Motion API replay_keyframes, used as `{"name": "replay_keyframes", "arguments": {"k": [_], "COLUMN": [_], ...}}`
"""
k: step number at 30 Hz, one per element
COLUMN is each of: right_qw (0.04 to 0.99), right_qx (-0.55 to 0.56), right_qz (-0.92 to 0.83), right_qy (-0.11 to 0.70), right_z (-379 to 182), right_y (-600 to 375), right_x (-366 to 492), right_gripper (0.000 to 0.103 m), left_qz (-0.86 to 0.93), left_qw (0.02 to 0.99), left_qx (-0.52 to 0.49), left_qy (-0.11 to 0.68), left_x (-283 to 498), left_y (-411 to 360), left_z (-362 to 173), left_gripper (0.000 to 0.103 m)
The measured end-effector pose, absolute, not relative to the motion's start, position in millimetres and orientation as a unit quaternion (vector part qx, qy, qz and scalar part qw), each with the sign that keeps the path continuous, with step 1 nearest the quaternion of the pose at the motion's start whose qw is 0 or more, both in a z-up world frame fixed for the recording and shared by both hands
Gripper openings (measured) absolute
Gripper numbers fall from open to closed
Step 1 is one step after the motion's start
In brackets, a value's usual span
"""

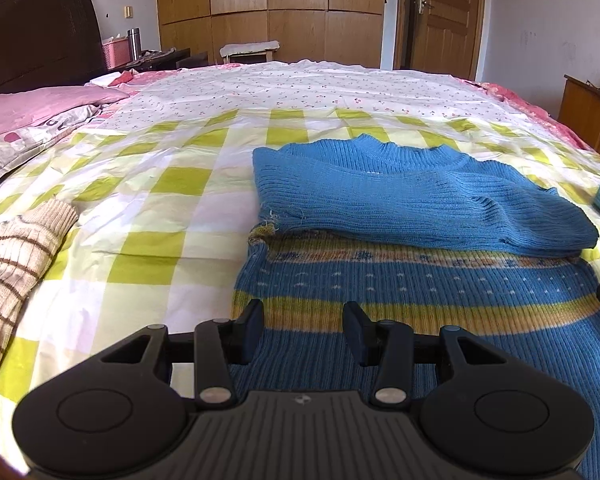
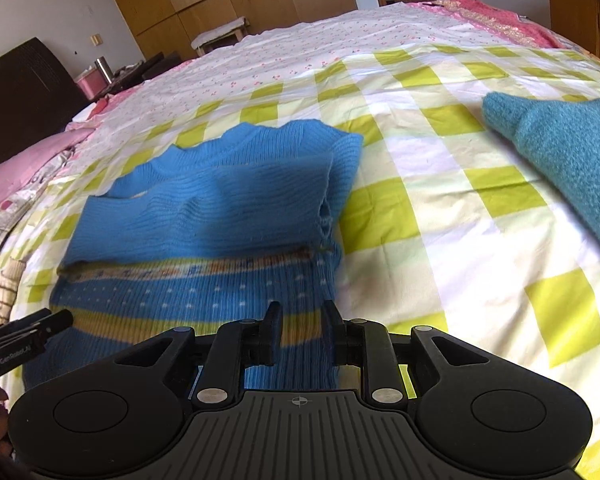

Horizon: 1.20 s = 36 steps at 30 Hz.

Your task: Fold small clothes

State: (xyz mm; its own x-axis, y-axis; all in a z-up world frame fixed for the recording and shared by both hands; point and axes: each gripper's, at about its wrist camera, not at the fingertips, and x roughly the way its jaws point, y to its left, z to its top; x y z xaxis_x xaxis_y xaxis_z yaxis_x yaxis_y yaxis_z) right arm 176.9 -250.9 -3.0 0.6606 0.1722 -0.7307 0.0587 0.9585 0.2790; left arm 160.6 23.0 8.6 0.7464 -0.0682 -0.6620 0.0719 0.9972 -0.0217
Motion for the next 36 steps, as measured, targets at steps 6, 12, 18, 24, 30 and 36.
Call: {"name": "replay_keyframes", "arguments": {"k": [6, 12, 18, 24, 30, 36], "right_qw": [0.894, 0.892, 0.887, 0.889, 0.889, 0.888], "right_qx": [0.143, 0.147, 0.162, 0.168, 0.178, 0.171], "right_qz": [0.045, 0.057, 0.072, 0.079, 0.085, 0.091], "right_qy": [0.422, 0.423, 0.427, 0.418, 0.413, 0.418], "right_z": [-4, -1, -4, -6, -11, -16], "right_y": [-245, -242, -245, -249, -253, -247], "right_x": [142, 116, 91, 67, 45, 34], "right_gripper": [0.023, 0.026, 0.026, 0.027, 0.027, 0.028], "left_qz": [-0.038, -0.036, -0.028, -0.020, -0.015, -0.014], "left_qw": [0.933, 0.931, 0.931, 0.935, 0.934, 0.931], "left_qx": [0.008, 0.015, 0.030, 0.039, 0.047, 0.050], "left_qy": [0.358, 0.363, 0.361, 0.353, 0.355, 0.361], "left_x": [139, 117, 95, 73, 54, 42], "left_y": [25, 28, 26, 24, 28, 34], "left_z": [9, 13, 18, 25, 22, 13], "left_gripper": [0.049, 0.049, 0.049, 0.049, 0.049, 0.049]}}
